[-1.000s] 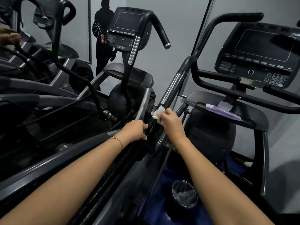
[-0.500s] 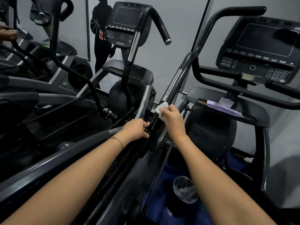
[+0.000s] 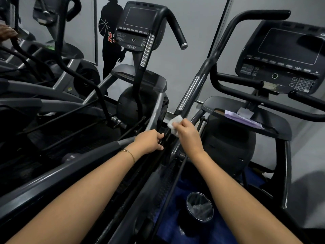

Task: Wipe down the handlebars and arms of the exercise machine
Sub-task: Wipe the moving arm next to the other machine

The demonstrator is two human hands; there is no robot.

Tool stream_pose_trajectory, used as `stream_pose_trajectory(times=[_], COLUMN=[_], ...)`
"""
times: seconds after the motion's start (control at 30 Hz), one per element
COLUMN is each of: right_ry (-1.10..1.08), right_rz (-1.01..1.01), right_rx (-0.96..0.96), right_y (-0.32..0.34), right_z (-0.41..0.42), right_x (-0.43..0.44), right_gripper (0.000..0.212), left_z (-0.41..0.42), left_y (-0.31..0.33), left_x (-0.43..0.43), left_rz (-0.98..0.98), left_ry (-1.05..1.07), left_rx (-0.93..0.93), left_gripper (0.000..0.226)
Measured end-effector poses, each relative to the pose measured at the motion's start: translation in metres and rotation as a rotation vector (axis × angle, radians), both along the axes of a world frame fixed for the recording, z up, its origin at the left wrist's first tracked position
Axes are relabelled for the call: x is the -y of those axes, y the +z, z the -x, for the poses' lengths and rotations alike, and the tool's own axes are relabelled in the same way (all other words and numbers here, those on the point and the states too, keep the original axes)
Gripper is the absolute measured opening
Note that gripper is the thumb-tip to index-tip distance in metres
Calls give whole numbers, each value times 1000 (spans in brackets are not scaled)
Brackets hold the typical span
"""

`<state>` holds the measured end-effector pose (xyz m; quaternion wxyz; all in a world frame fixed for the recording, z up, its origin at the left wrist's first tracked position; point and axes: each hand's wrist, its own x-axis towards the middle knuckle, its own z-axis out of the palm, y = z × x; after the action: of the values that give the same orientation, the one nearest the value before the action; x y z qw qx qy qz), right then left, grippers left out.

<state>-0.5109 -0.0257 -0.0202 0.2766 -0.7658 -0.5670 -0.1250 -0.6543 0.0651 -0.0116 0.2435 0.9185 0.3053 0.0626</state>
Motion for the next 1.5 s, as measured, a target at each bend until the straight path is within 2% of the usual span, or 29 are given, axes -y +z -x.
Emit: stream_pose_trajectory(times=[0.1, 0.2, 0.27, 0.33, 0.43, 0.5, 0.6, 0.7, 0.8, 0.97, 1.1, 1.2, 1.33, 1.37, 1.5], right_ry=[72, -44, -54, -22, 99, 25, -134, -70, 6, -196, -71, -37, -185, -192, -63], right_rz=[75, -78, -47, 49, 181, 226, 227, 295, 376, 287, 411, 410, 364, 364, 421], right_rx=[162, 102, 111, 250, 516, 571, 523, 534, 619, 588, 646, 711, 613, 639, 668], right_y=[9, 25, 21, 11, 16, 35, 42, 27, 28, 48, 29, 36, 52, 48, 26], right_z=[-9, -16, -6, 2, -3, -3, 7, 23, 25, 18, 31, 27, 26, 30, 32], right_x=[0, -7, -6, 1, 4, -4, -15, -10, -4, -15, -7, -10, -18, -16, -6], right_gripper=[14, 18, 16, 12, 33, 36, 32, 22, 28, 39, 33, 28, 32, 32, 46], left_z=[0, 1, 1, 1, 1, 1, 0, -1, 0, 1, 3, 4, 4, 4, 4], left_y=[-1, -1, -2, -3, -4, -4, -4, -4, -4, -2, 0, 0, -1, -1, -1], left_x=[0, 1, 1, 1, 1, 2, 1, 2, 2, 4, 6, 7, 6, 7, 6], left_rz=[2, -8, -11, -19, -18, -20, -26, -36, -36, -39, -73, -70, -50, -51, -65], left_ry=[-8, -8, -6, 0, 2, 0, 2, 1, 1, 10, -12, -15, -10, -11, -25], left_rx=[5, 14, 19, 29, 35, 33, 20, 8, -2, -2, -15, -17, -2, -4, -15], left_gripper=[61, 60, 60, 60, 59, 59, 59, 58, 57, 57, 52, 49, 51, 50, 42])
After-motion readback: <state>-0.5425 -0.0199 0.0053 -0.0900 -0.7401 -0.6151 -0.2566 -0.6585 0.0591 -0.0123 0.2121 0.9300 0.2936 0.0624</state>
